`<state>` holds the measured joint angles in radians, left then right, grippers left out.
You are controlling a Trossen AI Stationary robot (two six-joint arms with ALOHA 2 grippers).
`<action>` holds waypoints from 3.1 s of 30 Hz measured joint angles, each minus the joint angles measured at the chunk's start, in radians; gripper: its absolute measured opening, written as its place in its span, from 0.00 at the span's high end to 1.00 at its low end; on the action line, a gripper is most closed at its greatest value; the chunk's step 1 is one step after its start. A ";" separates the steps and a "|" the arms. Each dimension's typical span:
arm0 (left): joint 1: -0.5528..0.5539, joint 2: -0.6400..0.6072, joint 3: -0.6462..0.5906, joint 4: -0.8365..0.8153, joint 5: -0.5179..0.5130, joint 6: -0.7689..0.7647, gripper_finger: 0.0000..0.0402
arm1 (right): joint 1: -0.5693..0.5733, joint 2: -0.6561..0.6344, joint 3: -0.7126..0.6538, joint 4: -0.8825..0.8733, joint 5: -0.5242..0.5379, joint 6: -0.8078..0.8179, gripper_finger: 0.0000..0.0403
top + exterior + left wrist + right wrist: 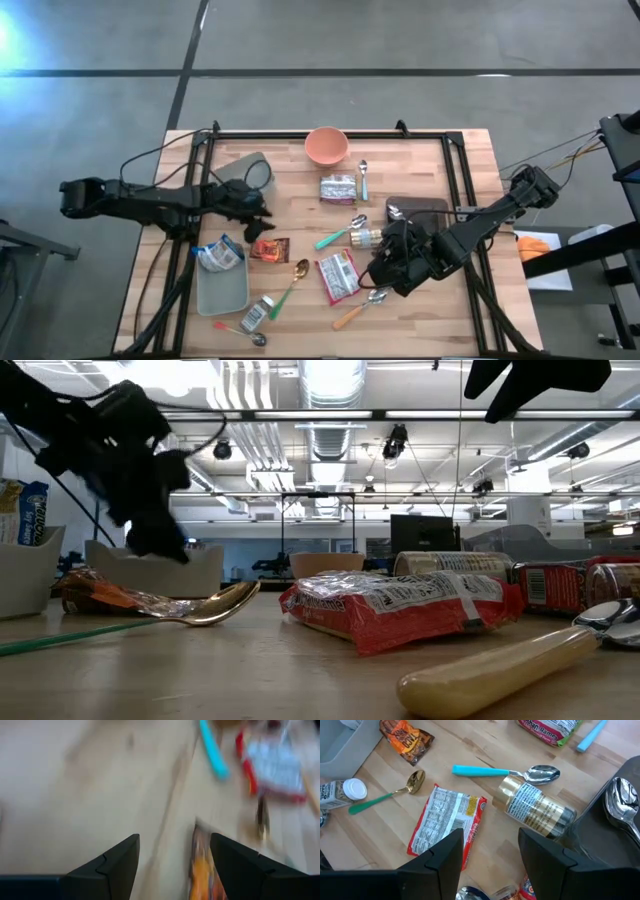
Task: Pick & Place Food Item
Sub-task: Put the orange seasoning pack into the top gray bin
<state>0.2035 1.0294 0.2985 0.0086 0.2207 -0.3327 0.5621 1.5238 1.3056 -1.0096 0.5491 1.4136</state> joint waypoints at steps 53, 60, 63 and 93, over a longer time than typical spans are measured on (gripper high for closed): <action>-0.144 0.002 0.226 0.201 0.180 -0.203 0.39 | 0.001 0.000 0.000 0.036 0.002 0.012 0.53; -0.150 0.004 0.333 -0.030 0.223 -0.198 0.39 | -0.004 0.003 0.000 0.045 0.005 -0.065 0.53; -0.159 0.036 0.419 -0.231 0.175 -0.117 0.39 | -0.004 0.004 0.000 0.048 0.005 -0.099 0.53; -0.163 0.537 0.516 -0.477 0.094 0.442 0.39 | -0.004 0.005 0.000 0.058 0.013 -0.216 0.53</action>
<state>0.0408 1.5661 0.8142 -0.4687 0.3146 0.1092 0.5583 1.5284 1.3052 -0.9520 0.5617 1.1976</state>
